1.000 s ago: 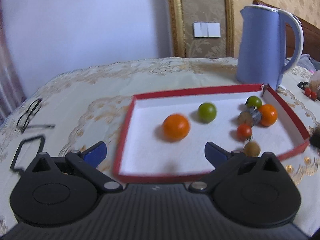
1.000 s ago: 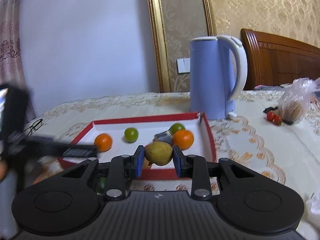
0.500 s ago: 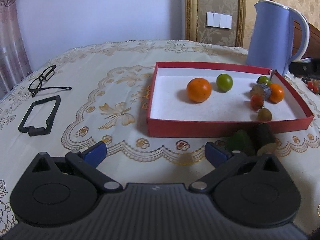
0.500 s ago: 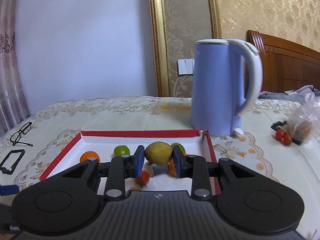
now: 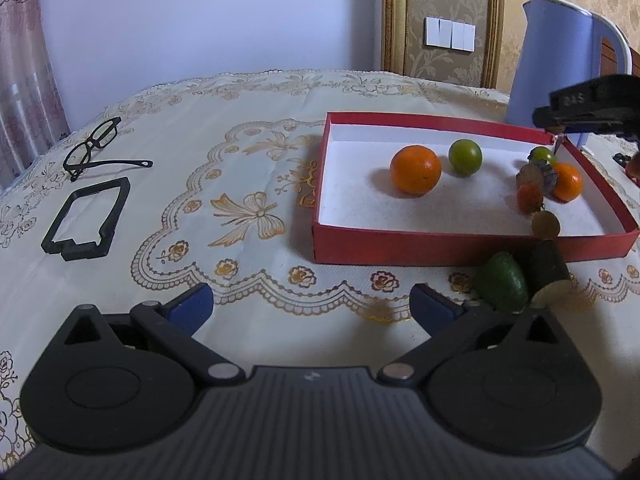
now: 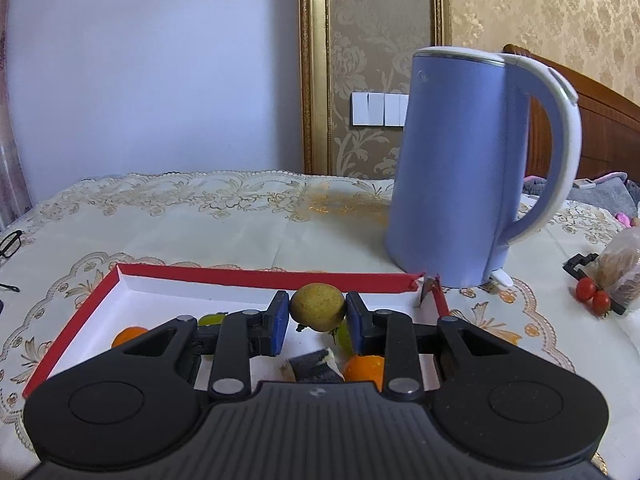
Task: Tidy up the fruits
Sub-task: 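Carry the pale yellow fruit into the tray and open the right tool, then grasp the dark cylindrical piece beside the tray with the right tool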
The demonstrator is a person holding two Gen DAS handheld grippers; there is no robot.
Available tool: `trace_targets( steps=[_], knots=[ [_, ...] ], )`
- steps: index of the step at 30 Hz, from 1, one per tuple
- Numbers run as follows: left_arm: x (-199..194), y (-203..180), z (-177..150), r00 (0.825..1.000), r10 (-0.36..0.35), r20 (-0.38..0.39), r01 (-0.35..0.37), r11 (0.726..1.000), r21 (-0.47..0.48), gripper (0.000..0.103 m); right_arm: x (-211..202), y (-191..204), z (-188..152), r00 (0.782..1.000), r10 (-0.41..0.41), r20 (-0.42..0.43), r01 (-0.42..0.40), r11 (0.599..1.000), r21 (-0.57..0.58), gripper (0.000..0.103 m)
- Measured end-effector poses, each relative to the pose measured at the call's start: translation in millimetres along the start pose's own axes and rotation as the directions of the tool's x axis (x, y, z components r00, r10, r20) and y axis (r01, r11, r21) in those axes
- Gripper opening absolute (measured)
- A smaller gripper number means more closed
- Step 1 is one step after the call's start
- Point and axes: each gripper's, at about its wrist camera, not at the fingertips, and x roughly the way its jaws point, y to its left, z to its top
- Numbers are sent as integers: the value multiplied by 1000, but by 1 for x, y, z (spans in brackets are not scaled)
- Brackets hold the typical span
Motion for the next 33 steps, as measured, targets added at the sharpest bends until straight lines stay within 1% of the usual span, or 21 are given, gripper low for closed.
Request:
trace_targets(
  steps=[5, 8, 10, 11, 12, 14, 17, 21, 24, 26, 28, 31, 33],
  knots=[
    [0, -1, -1, 1000, 2, -3, -2, 1000, 3, 103, 16, 6, 3, 1000, -5, -23, 5, 1000, 4, 30],
    [-2, -1, -2, 1000, 3, 0, -3, 1000, 5, 103, 24, 10, 3, 999, -16, -46, 16, 1000, -17, 30],
    [-4, -1, -2, 1000, -6, 5, 6, 1000, 9, 103, 25, 11, 1, 998, -33, -61, 31, 999, -31, 36],
    [-4, -1, -2, 1000, -11, 7, 11, 1000, 11, 103, 22, 10, 0, 997, -34, -64, 32, 999, -36, 48],
    [-5, -2, -3, 1000, -19, 10, 19, 1000, 13, 103, 16, 8, -1, 998, -32, -52, 30, 999, -30, 55],
    [-9, -3, -3, 999, -43, 18, 43, 999, 15, 103, -3, 3, -5, 1000, -20, -16, 20, 1000, -14, 55],
    [-13, -3, -6, 995, -88, 40, 87, 996, 22, 103, -43, -7, -15, 999, -8, 39, 7, 1000, 6, 55],
    [-22, -2, -11, 985, -146, 93, 144, 989, 30, 103, -101, -21, -41, 991, 4, 134, -12, 998, 59, 55],
    [-25, 1, -11, 978, -174, 111, 174, 985, 13, 103, -126, -21, -66, 988, 12, 151, -25, 996, 88, 55],
    [-26, 4, -11, 980, -160, 118, 162, 987, -2, 103, -133, -17, -81, 989, 30, 144, -45, 993, 105, 55],
    [-26, 4, -10, 987, -121, 110, 123, 992, -6, 103, -132, -8, -92, 992, 49, 120, -62, 993, 104, 55],
    [-26, 7, -11, 990, -72, 120, 73, 997, -4, 103, -123, 10, -98, 993, 89, 79, -94, 994, 58, 55],
    [-24, 10, -12, 990, -80, 117, 82, 997, -13, 103, -115, 23, -100, 995, 83, 59, -85, 996, 32, 55]
  ],
)
